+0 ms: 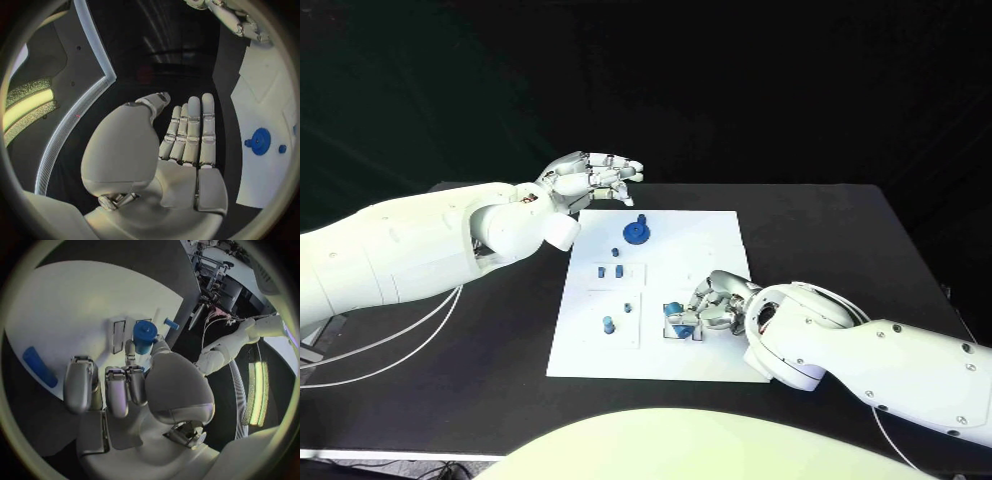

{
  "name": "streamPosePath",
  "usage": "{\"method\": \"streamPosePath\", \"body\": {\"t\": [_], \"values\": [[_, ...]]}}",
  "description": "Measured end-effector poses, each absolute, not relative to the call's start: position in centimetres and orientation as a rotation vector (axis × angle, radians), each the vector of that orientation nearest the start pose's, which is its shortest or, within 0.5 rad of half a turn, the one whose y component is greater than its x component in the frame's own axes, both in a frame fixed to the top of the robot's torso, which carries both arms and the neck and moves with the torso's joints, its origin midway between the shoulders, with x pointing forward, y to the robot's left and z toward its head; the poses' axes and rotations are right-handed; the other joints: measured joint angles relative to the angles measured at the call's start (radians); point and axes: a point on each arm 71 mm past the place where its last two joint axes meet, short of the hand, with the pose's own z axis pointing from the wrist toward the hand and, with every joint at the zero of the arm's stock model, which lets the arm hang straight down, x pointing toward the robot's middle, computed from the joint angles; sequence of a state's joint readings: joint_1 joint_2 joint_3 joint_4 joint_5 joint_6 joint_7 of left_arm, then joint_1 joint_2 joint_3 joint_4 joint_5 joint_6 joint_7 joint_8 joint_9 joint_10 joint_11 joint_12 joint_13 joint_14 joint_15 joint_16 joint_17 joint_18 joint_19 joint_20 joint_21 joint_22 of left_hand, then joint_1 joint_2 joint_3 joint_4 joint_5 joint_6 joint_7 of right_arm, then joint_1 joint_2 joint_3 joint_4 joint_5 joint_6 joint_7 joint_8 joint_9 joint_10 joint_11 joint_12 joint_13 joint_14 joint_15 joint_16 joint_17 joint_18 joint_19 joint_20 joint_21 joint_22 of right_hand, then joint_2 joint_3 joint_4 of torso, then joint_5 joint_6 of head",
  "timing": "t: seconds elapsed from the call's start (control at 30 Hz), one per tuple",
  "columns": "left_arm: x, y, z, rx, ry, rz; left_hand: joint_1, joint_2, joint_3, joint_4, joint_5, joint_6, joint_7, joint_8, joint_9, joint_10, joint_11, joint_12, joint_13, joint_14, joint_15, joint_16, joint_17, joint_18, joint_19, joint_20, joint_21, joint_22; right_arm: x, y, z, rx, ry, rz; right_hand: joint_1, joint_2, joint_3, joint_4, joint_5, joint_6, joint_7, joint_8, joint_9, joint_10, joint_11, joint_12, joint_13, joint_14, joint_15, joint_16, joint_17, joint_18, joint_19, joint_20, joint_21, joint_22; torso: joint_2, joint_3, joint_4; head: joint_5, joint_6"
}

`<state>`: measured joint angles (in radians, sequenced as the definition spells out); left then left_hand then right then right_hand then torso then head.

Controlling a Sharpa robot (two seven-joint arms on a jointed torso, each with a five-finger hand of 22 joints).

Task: Assemble the parts on the task board

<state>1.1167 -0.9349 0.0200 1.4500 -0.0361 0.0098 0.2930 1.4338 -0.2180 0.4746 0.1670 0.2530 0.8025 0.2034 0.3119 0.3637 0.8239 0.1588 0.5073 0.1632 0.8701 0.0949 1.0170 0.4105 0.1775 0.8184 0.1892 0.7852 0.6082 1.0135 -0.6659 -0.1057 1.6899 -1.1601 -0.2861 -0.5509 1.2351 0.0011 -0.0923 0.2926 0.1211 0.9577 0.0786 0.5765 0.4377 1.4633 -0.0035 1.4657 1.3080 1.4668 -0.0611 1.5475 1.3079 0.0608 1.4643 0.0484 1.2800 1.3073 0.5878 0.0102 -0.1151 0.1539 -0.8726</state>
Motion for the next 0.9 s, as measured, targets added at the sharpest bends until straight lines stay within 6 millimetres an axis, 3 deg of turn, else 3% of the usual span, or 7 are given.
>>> {"method": "streamPosePath", "body": {"t": [0.13,0.4,0.9], "values": [[48.44,26.15,-20.48,-1.153,1.594,-1.642,0.000,0.000,0.000,0.000,0.000,0.000,0.000,0.000,-0.001,0.000,0.000,0.000,-0.001,0.000,0.000,0.000,0.000,0.000,0.000,0.000,-0.004,0.000,38.79,-9.15,-28.79,0.209,2.208,0.666,-0.001,-0.001,-0.003,0.003,0.000,0.008,-0.008,0.000,0.000,0.000,0.000,0.000,0.000,0.000,0.000,0.000,0.000,0.000,0.000,0.000,0.000,0.001,0.000,0.0002,-0.0005,0.000,0.000],[48.44,26.15,-20.48,-1.154,1.595,-1.641,0.000,0.000,0.000,0.000,0.000,0.000,0.000,0.000,-0.001,0.000,0.000,0.000,-0.001,0.000,0.000,0.000,-0.001,0.000,0.000,0.000,-0.004,0.000,39.16,-9.00,-28.72,0.163,2.162,0.645,-0.037,0.027,-0.005,0.000,0.000,0.014,-0.014,0.008,0.002,0.000,0.000,0.000,0.000,0.000,0.000,0.000,0.000,0.000,0.000,0.000,0.003,0.001,-0.001,0.0000,0.0000,-0.002,0.000],[48.43,26.23,-20.49,-1.155,1.595,-1.639,0.000,0.000,0.000,0.000,0.000,0.000,0.000,0.000,-0.001,0.000,0.000,0.000,-0.001,0.000,0.000,0.000,-0.001,0.000,0.000,0.000,-0.004,-0.001,39.14,-8.92,-28.48,0.115,2.131,0.624,-0.045,0.026,-0.020,0.000,0.000,0.014,-0.014,0.008,0.002,0.000,0.000,0.004,0.000,0.000,0.000,0.000,0.000,0.000,0.000,0.000,0.003,0.001,-0.001,0.0001,-0.0003,-0.005,0.000]]}}
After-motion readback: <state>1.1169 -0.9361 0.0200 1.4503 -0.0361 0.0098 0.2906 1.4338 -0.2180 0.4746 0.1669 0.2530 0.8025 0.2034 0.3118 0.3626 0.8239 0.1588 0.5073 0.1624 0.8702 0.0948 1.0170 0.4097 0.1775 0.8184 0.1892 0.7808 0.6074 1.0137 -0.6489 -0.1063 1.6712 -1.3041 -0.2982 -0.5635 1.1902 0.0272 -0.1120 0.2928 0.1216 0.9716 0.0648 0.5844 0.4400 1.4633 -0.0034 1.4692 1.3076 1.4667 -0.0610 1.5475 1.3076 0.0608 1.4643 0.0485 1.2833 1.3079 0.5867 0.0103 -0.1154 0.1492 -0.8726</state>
